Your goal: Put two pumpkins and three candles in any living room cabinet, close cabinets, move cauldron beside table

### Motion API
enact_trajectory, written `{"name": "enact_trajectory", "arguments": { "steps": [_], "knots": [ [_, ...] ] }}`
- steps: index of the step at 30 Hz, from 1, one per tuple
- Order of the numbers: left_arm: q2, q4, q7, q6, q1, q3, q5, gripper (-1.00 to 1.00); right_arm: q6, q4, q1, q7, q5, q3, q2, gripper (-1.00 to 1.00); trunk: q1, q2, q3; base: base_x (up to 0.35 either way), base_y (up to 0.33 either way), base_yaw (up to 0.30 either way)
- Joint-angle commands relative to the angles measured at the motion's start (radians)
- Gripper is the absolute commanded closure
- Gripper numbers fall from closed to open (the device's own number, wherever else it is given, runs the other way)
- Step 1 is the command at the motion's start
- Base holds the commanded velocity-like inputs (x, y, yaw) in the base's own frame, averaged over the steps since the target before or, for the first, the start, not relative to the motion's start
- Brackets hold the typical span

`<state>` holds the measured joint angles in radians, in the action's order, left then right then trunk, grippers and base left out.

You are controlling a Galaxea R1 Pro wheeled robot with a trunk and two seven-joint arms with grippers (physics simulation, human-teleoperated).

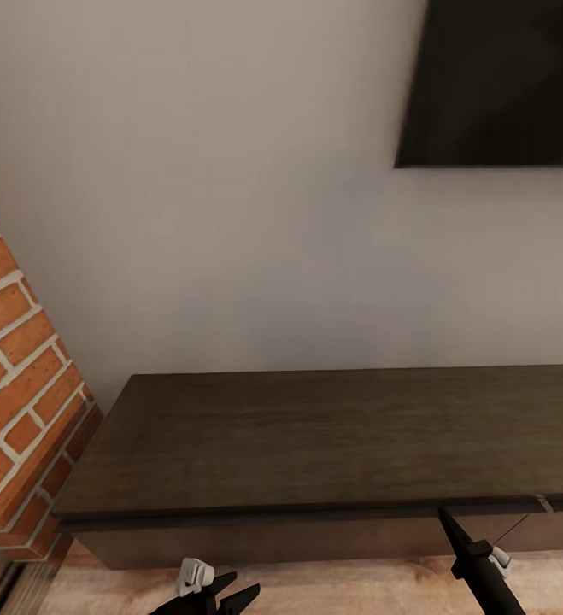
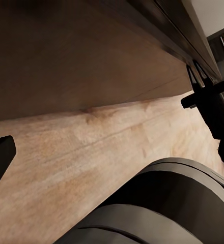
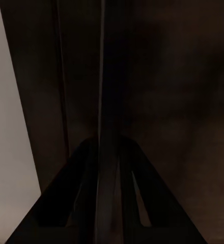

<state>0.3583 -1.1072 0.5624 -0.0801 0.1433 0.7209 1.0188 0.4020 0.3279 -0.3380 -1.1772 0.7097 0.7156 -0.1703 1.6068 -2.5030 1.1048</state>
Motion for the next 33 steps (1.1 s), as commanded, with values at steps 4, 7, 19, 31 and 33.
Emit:
{"name": "enact_trajectory", "arguments": {
  "steps": [4, 7, 19, 31, 33],
  "knots": [
    [0.001, 0.0, 0.001, -0.008, 0.001, 0.002, 0.011, -1.0, 0.02, 0.0, -0.001, -0.007, 0.013, -0.002, 0.0, 1.0, 0.0, 0.0, 0.001, 0.0, 0.0, 0.0],
    [0.001, 0.0, 0.0, -0.007, 0.001, 0.002, 0.011, -1.0, 0.02, 0.0, -0.001, -0.01, 0.013, -0.003, -0.001, 1.0, 0.0, 0.0, 0.001, 0.0, 0.0, 0.0],
    [0.001, 0.0, 0.001, -0.007, 0.001, 0.002, 0.011, -1.0, 0.021, 0.0, -0.001, -0.013, 0.013, -0.004, -0.002, 1.0, 0.0, 0.0, 0.001, -0.056, 0.0, 0.0],
    [0.001, 0.0, 0.0, -0.007, 0.001, 0.002, 0.011, -1.0, 0.02, 0.0, 0.0, -0.015, 0.014, -0.005, -0.003, 1.0, 0.0, 0.0, 0.001, -0.01, 0.0, 0.0],
    [0.001, 0.0, -0.001, -0.007, 0.001, 0.002, 0.011, -1.0, 0.02, 0.001, 0.0, -0.016, 0.014, -0.005, -0.003, 1.0, 0.0, 0.0, 0.001, 0.0, 0.0, 0.0]
  ]
}}
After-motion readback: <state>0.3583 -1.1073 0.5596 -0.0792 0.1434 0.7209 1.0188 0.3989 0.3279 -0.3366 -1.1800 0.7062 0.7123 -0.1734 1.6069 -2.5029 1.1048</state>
